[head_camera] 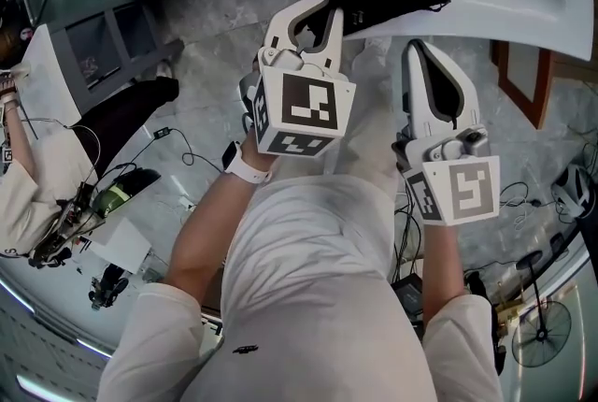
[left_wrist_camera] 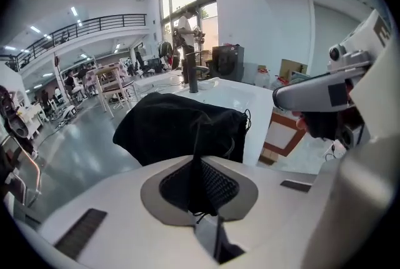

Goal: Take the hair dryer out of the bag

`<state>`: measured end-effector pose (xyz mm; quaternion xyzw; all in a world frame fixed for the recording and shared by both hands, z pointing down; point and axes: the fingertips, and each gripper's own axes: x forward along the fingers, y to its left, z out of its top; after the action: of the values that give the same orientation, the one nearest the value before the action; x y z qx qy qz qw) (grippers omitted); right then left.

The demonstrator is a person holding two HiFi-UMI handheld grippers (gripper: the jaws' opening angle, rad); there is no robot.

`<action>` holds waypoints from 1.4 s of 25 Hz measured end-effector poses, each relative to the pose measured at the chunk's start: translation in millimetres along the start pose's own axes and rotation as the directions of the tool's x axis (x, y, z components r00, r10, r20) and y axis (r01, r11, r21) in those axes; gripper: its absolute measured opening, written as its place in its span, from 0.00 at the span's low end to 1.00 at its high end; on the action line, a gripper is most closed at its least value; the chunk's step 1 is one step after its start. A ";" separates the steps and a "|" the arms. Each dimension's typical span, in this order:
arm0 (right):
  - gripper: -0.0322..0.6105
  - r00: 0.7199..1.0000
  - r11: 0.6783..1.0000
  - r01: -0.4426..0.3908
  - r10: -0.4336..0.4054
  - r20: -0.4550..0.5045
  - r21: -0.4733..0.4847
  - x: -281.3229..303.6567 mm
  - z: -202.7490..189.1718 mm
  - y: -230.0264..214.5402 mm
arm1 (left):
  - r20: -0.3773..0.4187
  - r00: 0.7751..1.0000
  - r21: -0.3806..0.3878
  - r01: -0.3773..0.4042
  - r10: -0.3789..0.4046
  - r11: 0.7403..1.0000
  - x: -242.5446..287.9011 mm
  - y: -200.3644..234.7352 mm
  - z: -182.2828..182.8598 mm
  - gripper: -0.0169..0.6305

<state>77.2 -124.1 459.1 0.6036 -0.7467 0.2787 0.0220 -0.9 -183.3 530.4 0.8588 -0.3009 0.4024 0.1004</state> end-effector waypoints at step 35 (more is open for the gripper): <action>0.52 0.958 0.984 -0.105 0.062 -0.280 -0.142 110.8 -37.1 -8.0 | 0.087 0.996 -0.268 0.036 -0.013 0.963 9.0 35.1 31.1 0.06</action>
<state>43.3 -207.1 534.4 0.5235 -0.7807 0.3012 0.1603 2.2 -228.0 514.3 0.8569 -0.3463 0.3199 0.2084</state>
